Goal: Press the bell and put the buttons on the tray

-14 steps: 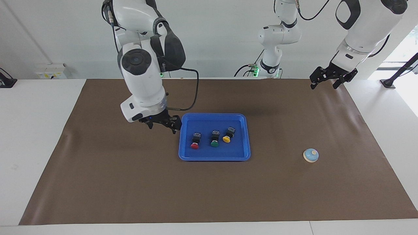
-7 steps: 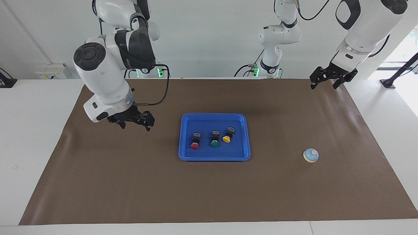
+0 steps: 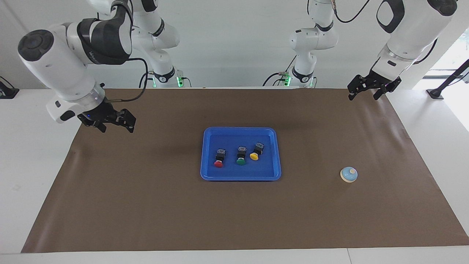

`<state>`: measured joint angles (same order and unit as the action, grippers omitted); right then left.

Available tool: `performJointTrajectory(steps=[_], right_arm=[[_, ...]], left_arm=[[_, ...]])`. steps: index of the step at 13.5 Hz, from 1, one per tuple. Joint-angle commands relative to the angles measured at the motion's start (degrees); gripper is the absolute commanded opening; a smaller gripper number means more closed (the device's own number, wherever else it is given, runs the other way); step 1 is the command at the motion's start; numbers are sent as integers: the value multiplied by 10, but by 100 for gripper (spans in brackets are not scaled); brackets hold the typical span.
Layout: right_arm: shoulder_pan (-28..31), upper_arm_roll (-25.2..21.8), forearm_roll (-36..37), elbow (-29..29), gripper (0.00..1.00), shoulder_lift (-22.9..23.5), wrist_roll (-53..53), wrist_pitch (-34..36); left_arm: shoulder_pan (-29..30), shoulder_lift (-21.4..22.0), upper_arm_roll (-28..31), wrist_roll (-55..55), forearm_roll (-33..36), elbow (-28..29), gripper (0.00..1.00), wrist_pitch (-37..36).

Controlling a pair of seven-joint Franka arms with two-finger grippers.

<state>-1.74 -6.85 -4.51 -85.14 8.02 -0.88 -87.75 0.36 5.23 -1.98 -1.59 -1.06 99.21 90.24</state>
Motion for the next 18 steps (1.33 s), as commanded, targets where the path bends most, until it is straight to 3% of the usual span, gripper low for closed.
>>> performJointTrajectory(steps=[1,2,5,13,18], right_arm=[[52,49,12,-76,100,-79,15,-9],[73,72,12,-91,100,-99,20,-8],[82,78,13,-114,100,-125,28,3],[72,81,74,-120,100,-119,62,-31],[72,81,59,-99,100,-109,50,-8]], left_arm=[[1,7,1,5,-6,-1,100,-6],[1,7,1,5,-6,-1,100,-6],[1,7,1,5,-6,-1,100,-6],[1,7,1,5,-6,-1,100,-6],[1,7,1,5,-6,-1,100,-6]])
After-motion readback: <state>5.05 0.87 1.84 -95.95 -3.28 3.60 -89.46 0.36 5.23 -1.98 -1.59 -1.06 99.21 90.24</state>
